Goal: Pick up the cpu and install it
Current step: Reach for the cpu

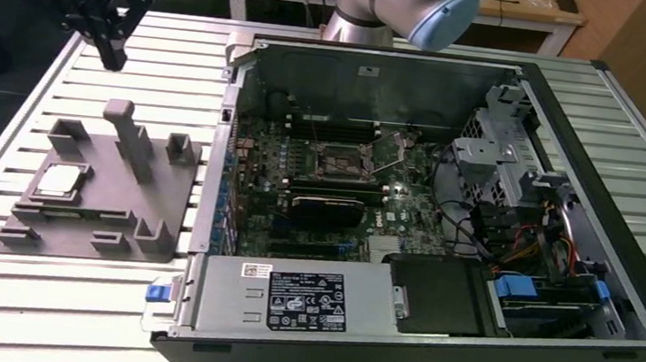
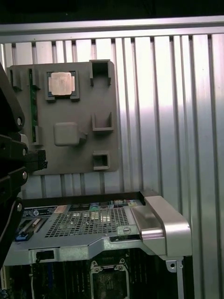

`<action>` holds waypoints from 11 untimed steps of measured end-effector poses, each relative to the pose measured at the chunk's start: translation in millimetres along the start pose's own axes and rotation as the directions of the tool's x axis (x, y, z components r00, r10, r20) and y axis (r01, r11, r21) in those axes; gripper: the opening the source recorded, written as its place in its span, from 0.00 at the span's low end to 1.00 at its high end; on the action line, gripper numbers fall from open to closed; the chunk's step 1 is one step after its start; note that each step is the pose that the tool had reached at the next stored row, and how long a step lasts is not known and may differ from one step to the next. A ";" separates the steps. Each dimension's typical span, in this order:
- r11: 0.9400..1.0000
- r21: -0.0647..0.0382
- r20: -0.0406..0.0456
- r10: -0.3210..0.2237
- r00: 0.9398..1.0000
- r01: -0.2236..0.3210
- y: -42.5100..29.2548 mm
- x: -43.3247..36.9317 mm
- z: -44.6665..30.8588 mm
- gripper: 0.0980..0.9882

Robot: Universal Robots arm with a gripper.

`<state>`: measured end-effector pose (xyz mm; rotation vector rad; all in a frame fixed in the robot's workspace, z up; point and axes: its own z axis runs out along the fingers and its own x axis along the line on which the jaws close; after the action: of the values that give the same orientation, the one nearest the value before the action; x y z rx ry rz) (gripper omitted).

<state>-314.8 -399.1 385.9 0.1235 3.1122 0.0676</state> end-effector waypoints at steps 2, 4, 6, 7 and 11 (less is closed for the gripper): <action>1.000 0.000 0.000 0.000 1.000 0.000 -0.3 2.1 1.5 0.01; 1.000 0.000 0.000 0.000 1.000 0.000 -0.5 4.2 3.2 0.01; 1.000 0.000 0.000 0.000 1.000 0.000 -0.8 6.0 4.8 0.01; 1.000 0.000 0.000 0.000 1.000 0.000 -0.9 6.8 5.4 0.01; 1.000 0.000 0.000 0.000 1.000 0.000 -1.3 10.1 8.2 0.01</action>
<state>-324.8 -399.3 377.5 0.1241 3.1122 0.0676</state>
